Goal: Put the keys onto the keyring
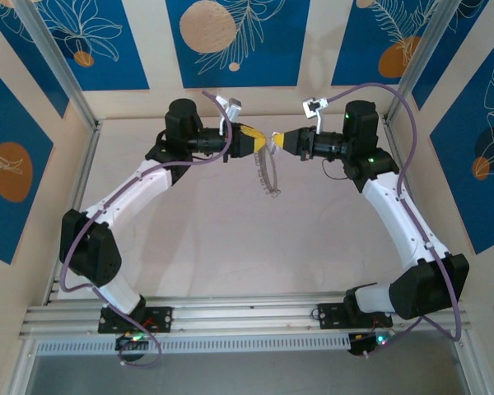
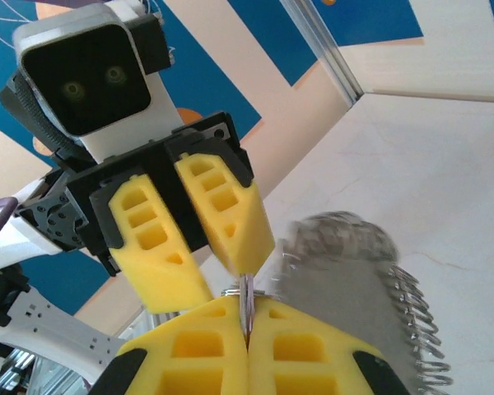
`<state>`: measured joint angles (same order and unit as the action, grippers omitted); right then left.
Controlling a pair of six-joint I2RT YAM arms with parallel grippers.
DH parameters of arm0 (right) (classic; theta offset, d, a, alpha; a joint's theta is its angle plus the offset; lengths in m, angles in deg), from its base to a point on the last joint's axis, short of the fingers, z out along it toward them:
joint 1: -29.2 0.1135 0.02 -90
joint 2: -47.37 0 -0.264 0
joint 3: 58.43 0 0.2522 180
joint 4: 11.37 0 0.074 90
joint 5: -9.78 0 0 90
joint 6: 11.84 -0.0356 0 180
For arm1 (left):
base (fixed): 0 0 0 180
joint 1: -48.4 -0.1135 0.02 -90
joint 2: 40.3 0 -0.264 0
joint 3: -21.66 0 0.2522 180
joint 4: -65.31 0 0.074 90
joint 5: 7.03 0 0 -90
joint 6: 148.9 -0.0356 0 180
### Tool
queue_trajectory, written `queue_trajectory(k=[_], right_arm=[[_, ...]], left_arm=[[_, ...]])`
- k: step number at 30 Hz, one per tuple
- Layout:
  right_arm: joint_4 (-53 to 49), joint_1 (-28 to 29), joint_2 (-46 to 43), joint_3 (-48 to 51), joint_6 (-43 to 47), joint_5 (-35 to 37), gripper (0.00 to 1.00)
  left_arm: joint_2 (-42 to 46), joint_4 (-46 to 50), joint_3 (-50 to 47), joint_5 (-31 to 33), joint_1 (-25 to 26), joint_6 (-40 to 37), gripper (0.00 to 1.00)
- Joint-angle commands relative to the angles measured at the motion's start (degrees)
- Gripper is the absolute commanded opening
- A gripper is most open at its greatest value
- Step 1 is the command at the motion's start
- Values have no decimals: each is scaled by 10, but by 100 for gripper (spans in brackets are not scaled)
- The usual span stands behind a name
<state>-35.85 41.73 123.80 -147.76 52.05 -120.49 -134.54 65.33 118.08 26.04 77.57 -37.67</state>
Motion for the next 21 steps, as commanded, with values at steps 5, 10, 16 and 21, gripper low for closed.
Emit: queue_trajectory(k=[5, 10, 16, 21], right_arm=[[30, -15, 2, 18, -17, 5, 0], [42, -22, 21, 39, -17, 6, 0], [72, -31, 60, 58, -14, 11, 0], [116, -35, 110, 58, -32, 14, 0]], left_arm=[[21, -58, -29, 7, 2, 28, 49], [35, -65, -52, 19, 1, 28, 53], [58, -79, -92, 39, -5, 33, 54], [84, -123, -142, 69, -8, 52, 53]])
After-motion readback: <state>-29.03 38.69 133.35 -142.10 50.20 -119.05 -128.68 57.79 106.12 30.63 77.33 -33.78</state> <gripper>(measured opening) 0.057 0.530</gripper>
